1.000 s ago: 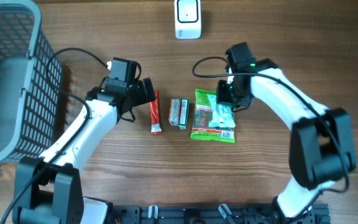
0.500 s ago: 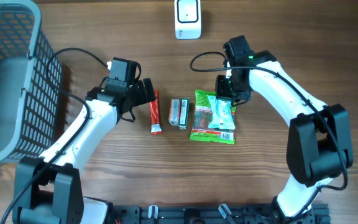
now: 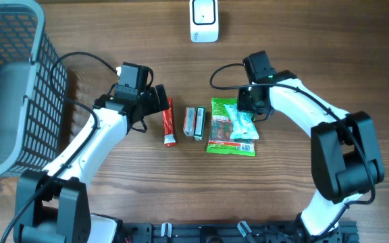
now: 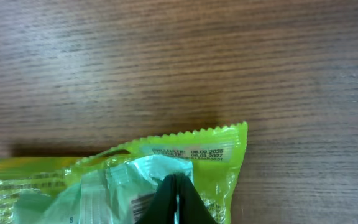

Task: Scan the item barcode
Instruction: 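Grasp the mint-green wipes pack with the right gripper and lift it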

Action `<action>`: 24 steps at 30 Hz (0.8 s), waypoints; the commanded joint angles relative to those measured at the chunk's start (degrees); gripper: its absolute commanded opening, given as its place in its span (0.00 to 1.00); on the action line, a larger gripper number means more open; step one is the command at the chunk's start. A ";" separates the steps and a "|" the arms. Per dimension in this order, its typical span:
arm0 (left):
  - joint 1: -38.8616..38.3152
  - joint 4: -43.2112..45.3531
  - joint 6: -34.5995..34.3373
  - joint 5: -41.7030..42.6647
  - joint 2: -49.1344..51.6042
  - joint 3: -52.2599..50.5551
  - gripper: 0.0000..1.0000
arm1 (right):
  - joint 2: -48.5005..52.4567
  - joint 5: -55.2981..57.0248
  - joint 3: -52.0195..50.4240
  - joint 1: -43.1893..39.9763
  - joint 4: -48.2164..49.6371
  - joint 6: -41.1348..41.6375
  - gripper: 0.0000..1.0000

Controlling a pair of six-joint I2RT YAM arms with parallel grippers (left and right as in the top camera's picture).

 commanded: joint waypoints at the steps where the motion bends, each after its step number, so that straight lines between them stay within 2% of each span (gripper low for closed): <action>1: 0.37 0.15 0.09 -0.74 -0.74 0.00 1.00 | -6.36 0.31 6.38 -0.07 -4.28 -0.31 0.09; 5: 0.37 0.15 0.09 -0.74 -0.74 0.00 1.00 | -13.20 -4.70 7.65 -0.09 -12.76 -0.61 0.11; 9: 0.37 0.17 0.09 -0.74 -0.74 0.00 1.00 | -13.73 -7.91 5.49 0.59 -21.11 0.44 0.09; 13: 0.37 0.17 0.09 -0.74 -0.74 0.00 1.00 | -13.66 -8.28 -1.16 2.12 -18.05 0.50 0.09; 19: 0.37 0.15 0.09 -0.74 -0.74 0.00 1.00 | -13.62 -5.51 -16.76 3.04 -2.21 5.07 0.09; 21: 0.37 0.15 0.09 -0.74 -0.74 0.00 1.00 | -13.62 -1.70 -18.80 3.04 -1.88 6.36 0.08; 24: 0.37 0.17 0.09 -0.74 -0.74 0.00 1.00 | -14.53 -0.52 -15.04 2.93 -5.40 1.90 0.12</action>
